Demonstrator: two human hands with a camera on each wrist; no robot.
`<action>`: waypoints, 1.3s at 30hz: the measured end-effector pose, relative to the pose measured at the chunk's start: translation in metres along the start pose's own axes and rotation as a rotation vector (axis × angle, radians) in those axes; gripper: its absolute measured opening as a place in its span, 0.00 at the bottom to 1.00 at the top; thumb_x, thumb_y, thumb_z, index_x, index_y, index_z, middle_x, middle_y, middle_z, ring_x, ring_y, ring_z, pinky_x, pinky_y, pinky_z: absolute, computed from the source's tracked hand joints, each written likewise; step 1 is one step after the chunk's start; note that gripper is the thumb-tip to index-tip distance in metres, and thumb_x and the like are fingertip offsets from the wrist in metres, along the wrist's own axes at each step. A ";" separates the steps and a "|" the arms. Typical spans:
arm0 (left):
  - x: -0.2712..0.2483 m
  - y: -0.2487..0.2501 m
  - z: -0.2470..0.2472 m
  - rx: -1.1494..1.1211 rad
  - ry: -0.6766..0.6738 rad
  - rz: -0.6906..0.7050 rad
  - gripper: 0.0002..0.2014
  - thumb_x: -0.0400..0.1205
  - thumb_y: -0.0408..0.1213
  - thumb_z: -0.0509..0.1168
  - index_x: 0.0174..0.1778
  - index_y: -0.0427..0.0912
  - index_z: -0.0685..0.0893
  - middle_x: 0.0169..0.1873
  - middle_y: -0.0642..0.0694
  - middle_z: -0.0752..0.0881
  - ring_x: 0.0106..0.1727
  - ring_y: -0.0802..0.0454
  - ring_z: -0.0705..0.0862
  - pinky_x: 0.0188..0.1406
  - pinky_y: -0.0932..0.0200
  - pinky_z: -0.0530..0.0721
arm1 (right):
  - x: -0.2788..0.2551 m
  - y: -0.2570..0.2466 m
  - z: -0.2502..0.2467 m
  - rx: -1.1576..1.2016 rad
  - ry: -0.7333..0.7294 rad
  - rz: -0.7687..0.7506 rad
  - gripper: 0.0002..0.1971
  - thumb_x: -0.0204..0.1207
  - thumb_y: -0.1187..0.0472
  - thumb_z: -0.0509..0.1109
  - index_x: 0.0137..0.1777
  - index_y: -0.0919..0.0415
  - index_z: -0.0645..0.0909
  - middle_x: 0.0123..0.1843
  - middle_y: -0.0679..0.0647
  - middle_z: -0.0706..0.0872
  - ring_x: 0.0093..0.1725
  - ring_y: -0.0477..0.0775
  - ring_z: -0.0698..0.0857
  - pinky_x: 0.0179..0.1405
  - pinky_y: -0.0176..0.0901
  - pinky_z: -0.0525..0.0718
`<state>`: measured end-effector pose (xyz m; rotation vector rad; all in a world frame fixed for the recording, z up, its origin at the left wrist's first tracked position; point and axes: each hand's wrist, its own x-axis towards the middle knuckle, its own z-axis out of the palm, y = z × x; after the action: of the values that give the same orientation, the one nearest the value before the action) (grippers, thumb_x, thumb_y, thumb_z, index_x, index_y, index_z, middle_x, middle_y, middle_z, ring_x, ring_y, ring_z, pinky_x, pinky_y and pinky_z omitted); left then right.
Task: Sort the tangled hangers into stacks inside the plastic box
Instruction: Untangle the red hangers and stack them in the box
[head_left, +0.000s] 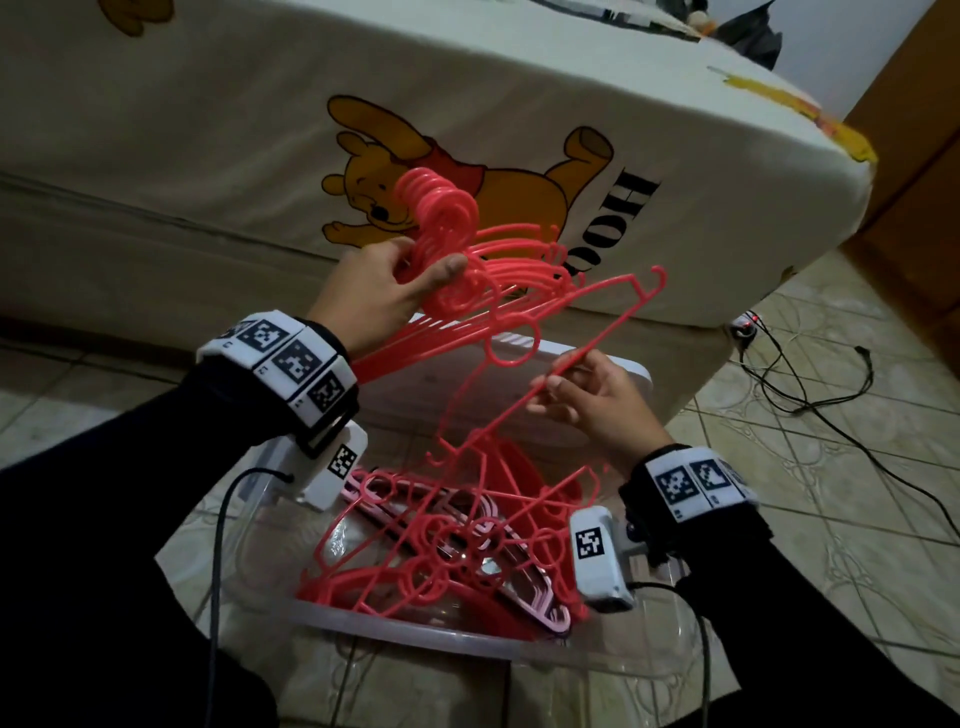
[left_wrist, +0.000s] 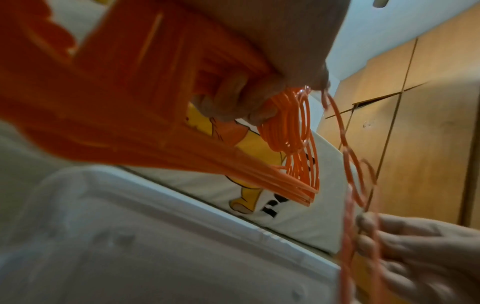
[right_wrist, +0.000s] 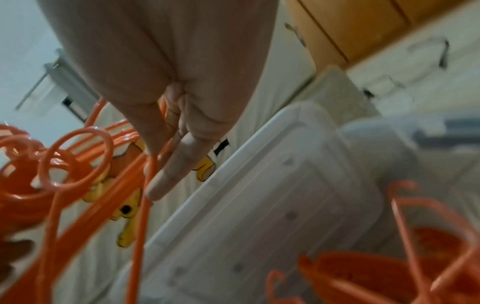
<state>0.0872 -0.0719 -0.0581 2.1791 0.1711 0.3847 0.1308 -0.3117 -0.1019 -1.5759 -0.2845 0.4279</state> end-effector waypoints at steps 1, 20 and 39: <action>-0.001 0.001 0.002 -0.017 -0.008 0.007 0.40 0.65 0.82 0.51 0.49 0.49 0.84 0.42 0.51 0.89 0.45 0.54 0.87 0.53 0.43 0.85 | 0.000 -0.002 0.003 0.068 0.004 0.007 0.09 0.79 0.78 0.59 0.45 0.64 0.71 0.39 0.61 0.84 0.34 0.48 0.88 0.36 0.40 0.89; -0.010 0.000 0.030 0.000 -0.080 0.060 0.17 0.72 0.59 0.72 0.53 0.58 0.81 0.41 0.62 0.86 0.46 0.74 0.83 0.52 0.68 0.83 | 0.005 -0.001 0.041 0.317 0.046 0.117 0.03 0.78 0.77 0.64 0.46 0.71 0.74 0.36 0.63 0.83 0.30 0.53 0.89 0.35 0.40 0.90; -0.013 0.002 0.032 0.232 -0.154 0.074 0.28 0.74 0.64 0.66 0.63 0.48 0.81 0.53 0.49 0.89 0.54 0.50 0.86 0.57 0.49 0.82 | 0.018 0.024 0.026 -0.283 -0.007 0.177 0.12 0.77 0.57 0.71 0.36 0.64 0.80 0.26 0.55 0.81 0.19 0.47 0.79 0.19 0.35 0.78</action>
<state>0.0855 -0.1009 -0.0770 2.4385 0.0512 0.2468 0.1341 -0.2817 -0.1284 -1.8854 -0.2180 0.5492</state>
